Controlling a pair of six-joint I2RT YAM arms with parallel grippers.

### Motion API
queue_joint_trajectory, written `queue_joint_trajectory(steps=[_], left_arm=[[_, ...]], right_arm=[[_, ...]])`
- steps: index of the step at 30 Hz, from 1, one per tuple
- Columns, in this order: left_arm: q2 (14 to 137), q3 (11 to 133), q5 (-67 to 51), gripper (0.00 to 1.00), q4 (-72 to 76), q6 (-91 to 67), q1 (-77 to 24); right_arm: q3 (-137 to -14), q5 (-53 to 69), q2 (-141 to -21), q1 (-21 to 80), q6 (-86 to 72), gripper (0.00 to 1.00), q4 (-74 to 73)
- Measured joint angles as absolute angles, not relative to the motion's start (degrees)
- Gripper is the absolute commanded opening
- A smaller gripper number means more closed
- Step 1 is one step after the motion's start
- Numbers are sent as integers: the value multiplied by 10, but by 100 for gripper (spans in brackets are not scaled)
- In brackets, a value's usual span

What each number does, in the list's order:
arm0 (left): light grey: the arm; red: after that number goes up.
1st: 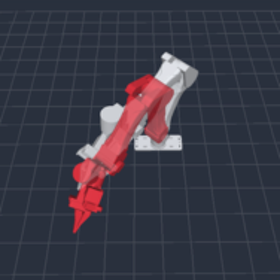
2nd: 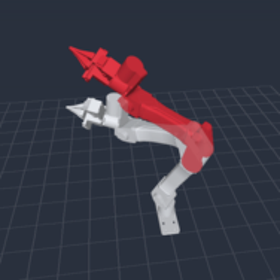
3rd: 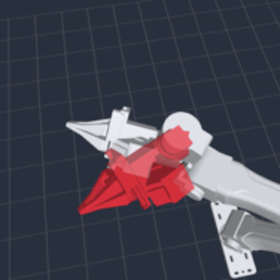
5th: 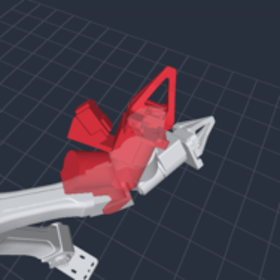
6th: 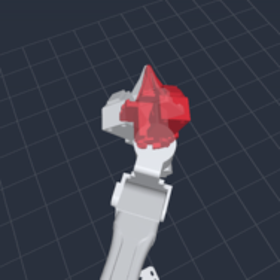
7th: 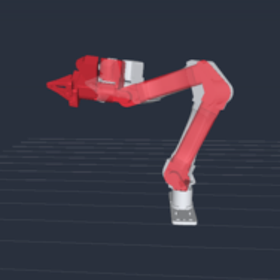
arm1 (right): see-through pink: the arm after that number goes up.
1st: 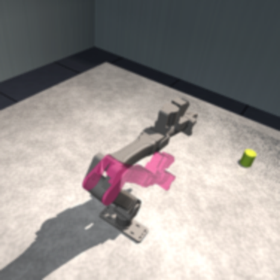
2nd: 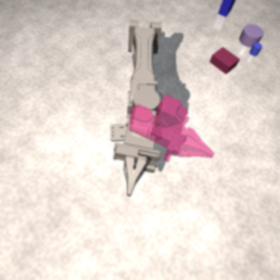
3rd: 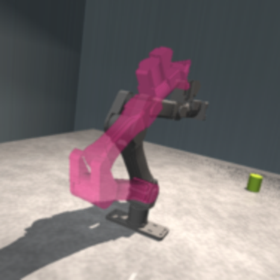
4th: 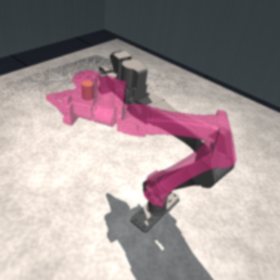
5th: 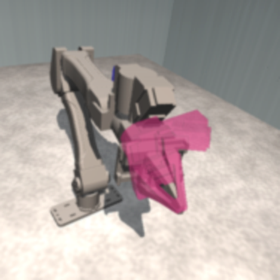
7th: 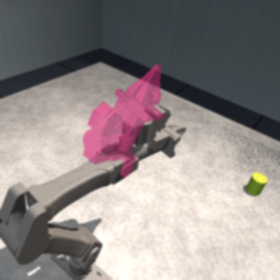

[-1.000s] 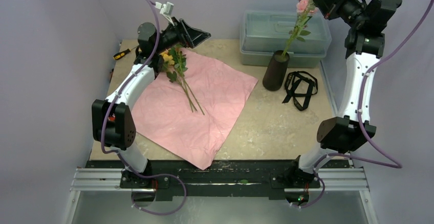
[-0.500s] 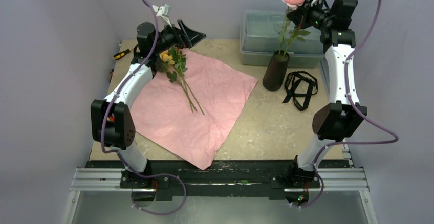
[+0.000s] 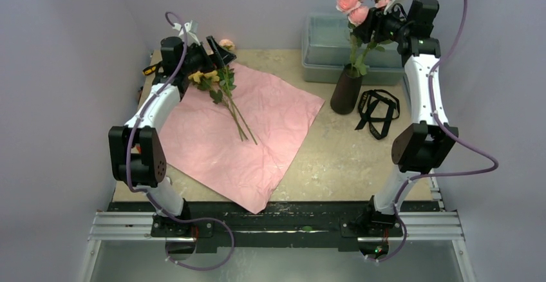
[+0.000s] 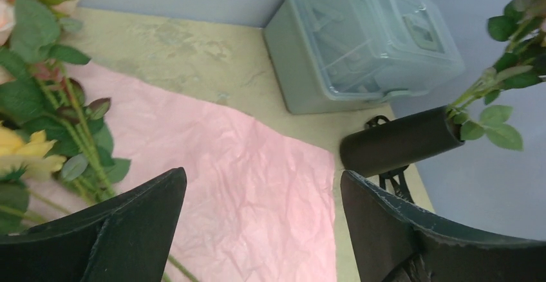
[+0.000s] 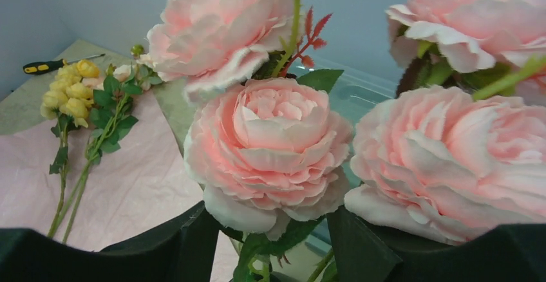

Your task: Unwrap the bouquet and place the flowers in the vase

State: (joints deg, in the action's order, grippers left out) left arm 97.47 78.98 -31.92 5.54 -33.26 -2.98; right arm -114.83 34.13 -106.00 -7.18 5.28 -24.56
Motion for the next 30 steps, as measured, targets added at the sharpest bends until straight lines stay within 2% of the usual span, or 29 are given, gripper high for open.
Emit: queue_joint_trajectory(steps=[5,10,13,16,19,22,30], left_arm=[[960,749,-292,79,30,-310,-6],[930,714,-254,65,-1,-284,13],[908,694,-231,52,-15,-271,20],[902,679,-218,46,-12,-269,25],[910,667,-212,45,0,-281,34],[937,660,-210,49,28,-299,45],[1064,663,-225,53,106,-359,51]], right_arm=[[-1148,336,-1037,-72,36,82,-245],[-1148,329,-990,-72,20,88,-234],[-1156,329,-964,-72,14,90,-224],[-1166,330,-948,-72,11,91,-223],[-1171,332,-942,-71,10,92,-225],[-1169,338,-940,-67,12,93,-238],[-1153,353,-932,-59,30,93,-286]])
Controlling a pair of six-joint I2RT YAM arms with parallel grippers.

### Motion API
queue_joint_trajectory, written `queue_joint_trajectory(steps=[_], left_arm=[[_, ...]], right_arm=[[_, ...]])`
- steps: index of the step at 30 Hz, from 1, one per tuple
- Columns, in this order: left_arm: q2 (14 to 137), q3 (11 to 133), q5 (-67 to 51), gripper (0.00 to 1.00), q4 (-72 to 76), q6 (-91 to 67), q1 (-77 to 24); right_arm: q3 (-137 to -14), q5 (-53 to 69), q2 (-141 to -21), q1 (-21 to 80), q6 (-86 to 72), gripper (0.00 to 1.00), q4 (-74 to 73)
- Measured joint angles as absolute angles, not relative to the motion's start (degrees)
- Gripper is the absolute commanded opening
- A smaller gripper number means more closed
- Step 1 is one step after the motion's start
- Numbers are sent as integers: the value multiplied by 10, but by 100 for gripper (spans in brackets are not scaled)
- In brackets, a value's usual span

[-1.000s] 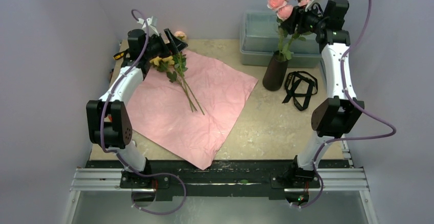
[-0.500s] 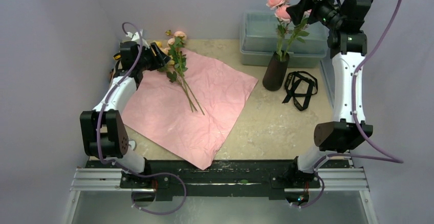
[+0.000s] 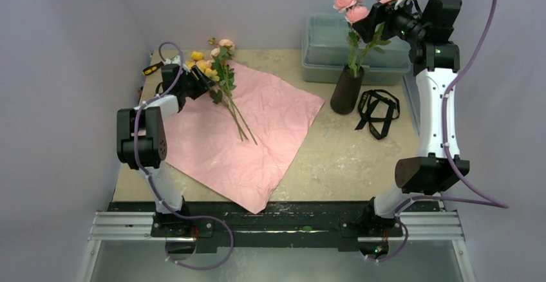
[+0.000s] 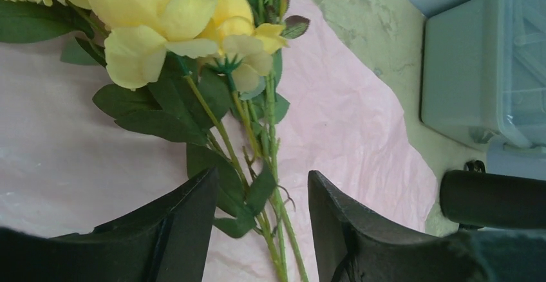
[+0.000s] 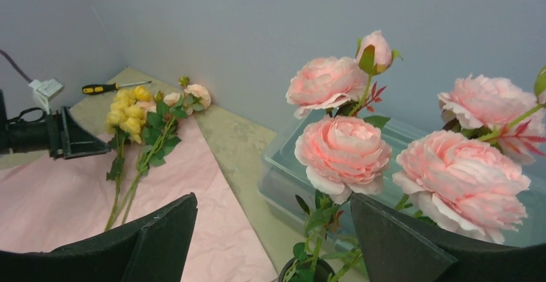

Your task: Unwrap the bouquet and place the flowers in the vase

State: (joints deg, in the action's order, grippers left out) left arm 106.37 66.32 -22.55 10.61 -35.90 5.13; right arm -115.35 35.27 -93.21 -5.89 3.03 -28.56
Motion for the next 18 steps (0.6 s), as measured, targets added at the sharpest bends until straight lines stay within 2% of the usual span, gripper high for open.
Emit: queue_joint_trajectory(steps=[4,8,14,18], left_arm=[[1133,689,-226,52,119,-380,51],[1180,717,-222,45,130,-398,51],[1209,747,-222,23,145,-406,51],[1209,747,-223,4,153,-409,51]], right_arm=[[-1139,355,-923,-59,38,93,-305],[-1138,354,-917,-59,46,93,-322],[-1138,354,-913,-59,54,93,-334],[-1138,355,-913,-59,56,93,-334]])
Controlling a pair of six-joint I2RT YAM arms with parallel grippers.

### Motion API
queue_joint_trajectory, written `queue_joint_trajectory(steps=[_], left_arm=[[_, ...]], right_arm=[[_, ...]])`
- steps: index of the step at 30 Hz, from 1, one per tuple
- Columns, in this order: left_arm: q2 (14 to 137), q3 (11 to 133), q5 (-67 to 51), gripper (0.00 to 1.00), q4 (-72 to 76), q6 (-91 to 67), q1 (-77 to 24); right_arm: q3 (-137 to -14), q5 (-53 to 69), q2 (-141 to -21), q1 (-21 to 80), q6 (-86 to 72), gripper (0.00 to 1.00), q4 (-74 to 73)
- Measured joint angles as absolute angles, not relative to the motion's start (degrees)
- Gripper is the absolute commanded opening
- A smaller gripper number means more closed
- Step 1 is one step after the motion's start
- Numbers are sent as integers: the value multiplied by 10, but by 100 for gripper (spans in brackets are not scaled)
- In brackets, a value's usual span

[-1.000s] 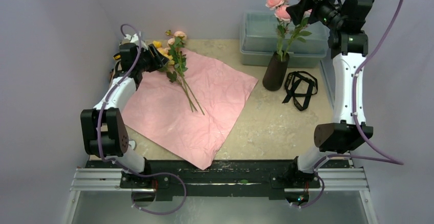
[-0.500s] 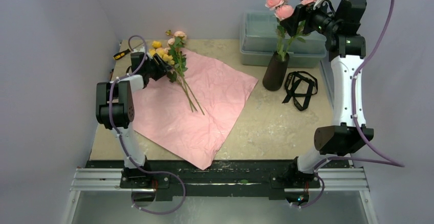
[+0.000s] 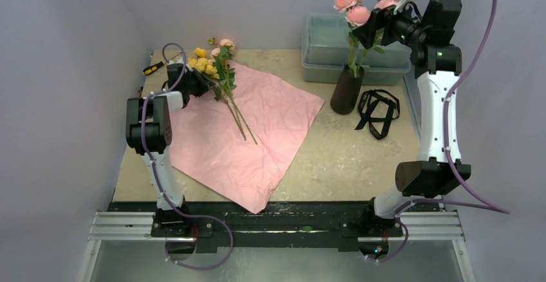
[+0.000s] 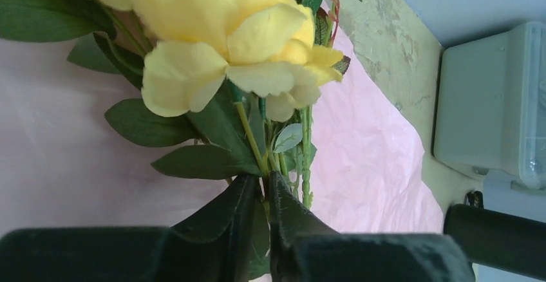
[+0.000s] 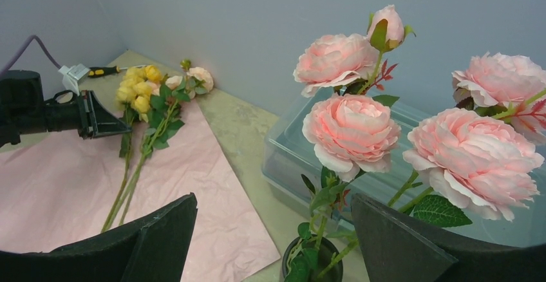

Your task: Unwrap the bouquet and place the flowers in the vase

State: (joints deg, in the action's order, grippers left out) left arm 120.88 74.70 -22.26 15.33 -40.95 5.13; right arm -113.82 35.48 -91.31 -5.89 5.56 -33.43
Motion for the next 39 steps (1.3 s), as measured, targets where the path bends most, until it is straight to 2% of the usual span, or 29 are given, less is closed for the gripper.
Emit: queue_joint_trajectory(steps=[1,14,22,32,39], left_arm=[[1209,747,-222,0,154,-410,51],[1131,747,-232,0,142,-393,58],[1061,745,-304,0,180,-369,60],[999,733,-442,0,347,-418,54],[996,750,-515,0,499,-553,20]], right_arm=[[-1138,355,-913,-59,56,93,-334],[-1138,374,-915,-59,49,92,-334],[-1128,422,-915,-52,28,92,-323],[-1074,495,-915,16,-21,92,-299],[-1030,538,-910,96,-113,92,-192]])
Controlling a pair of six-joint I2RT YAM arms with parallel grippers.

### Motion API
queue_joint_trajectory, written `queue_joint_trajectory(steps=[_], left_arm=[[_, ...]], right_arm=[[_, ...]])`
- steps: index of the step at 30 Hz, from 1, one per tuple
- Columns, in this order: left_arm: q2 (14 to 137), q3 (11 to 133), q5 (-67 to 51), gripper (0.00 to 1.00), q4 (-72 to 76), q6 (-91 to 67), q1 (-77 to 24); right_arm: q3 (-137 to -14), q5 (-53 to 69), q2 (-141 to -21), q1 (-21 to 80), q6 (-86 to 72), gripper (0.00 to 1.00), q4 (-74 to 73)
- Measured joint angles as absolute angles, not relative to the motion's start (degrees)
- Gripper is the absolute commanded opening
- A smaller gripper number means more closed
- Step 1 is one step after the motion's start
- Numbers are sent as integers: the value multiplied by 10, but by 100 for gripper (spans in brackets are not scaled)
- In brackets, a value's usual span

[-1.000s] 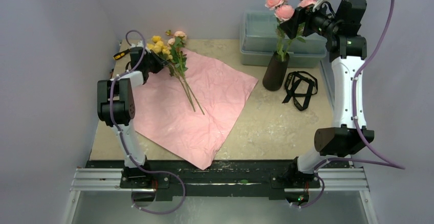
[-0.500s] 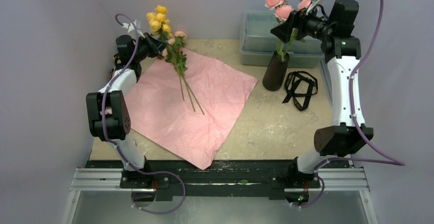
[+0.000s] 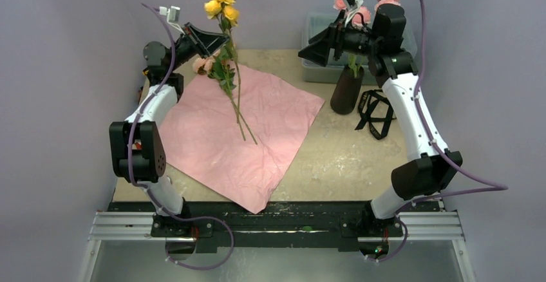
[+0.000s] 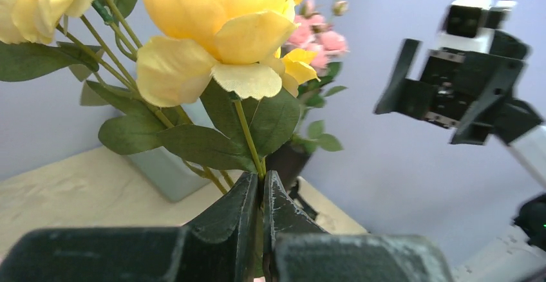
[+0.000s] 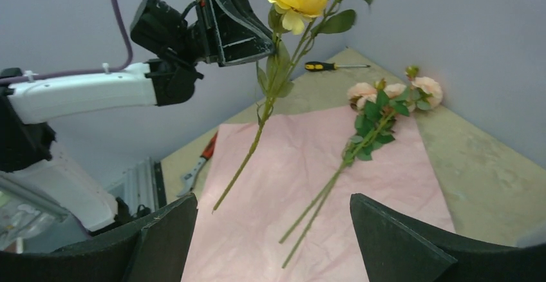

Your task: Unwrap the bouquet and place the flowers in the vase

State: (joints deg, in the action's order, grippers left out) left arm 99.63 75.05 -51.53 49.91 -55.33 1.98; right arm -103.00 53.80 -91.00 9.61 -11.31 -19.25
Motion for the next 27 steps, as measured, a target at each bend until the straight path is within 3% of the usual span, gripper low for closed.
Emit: queue_joint_trajectory(steps=[7,14,27], left_arm=[[996,806,-556,0,653,-719,-62],[996,850,-584,0,670,-746,-139],[993,899,-613,0,669,-744,-204]], right_arm=[[-1021,567,-911,124,-242,91,-48],[-1017,596,-946,134,-395,89,116],[-1005,627,-964,152,-492,71,220]])
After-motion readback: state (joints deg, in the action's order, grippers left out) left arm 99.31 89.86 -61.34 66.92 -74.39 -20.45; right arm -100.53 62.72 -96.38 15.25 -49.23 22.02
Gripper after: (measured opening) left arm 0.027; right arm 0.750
